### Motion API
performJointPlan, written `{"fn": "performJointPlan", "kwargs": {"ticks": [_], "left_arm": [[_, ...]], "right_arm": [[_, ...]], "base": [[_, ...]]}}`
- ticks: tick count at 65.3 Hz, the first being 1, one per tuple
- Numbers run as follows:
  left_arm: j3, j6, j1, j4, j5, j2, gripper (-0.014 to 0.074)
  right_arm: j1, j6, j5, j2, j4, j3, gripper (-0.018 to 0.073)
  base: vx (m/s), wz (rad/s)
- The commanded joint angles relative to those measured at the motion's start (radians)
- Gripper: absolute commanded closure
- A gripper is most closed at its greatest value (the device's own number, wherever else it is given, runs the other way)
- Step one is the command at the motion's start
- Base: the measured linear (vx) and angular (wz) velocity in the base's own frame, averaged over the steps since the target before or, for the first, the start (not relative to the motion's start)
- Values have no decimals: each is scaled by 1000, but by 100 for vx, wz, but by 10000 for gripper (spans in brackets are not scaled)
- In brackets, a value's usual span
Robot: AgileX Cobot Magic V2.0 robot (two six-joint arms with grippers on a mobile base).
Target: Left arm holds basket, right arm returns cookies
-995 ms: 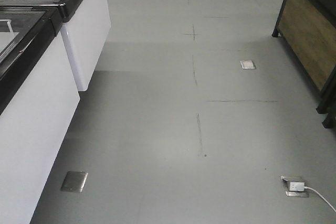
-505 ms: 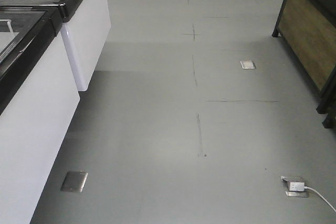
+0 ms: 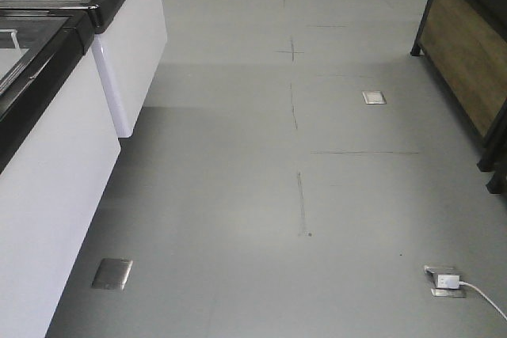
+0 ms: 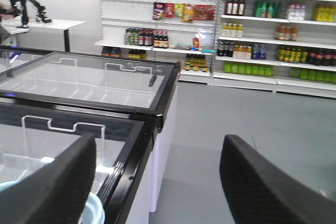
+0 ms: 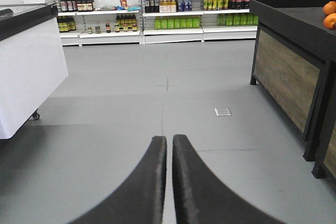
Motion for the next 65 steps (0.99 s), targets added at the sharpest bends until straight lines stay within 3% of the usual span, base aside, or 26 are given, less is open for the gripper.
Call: {"fn": "performJointPlan", "kwargs": {"ticks": [1, 7, 20, 37, 54, 60, 65], "left_arm": [[-29, -54, 57, -9, -40, -6, 108], [-29, -143, 133, -17, -2, -13, 108], [-10, -419, 278, -19, 24, -24, 111], [91, -803, 352, -28, -43, -23, 111], [265, -1138, 352, -116, -388, -9, 111], [336, -1198, 352, -124, -572, 6, 111], [386, -1202, 352, -124, -685, 18, 111]], "right_arm": [[-1, -8, -72, -12, -3, 18, 566], [-1, -8, -72, -12, -3, 18, 566], [-1, -8, -71, -12, -3, 18, 566], [-1, -8, -71, -12, -3, 18, 566], [-1, -8, -71, -12, -3, 18, 566], [-1, -8, -71, -12, -3, 18, 566], [-1, -8, -71, -12, -3, 18, 566]], "base": [[0, 0], [0, 0], [0, 0], [0, 0], [0, 0], [0, 0], [0, 0]]}}
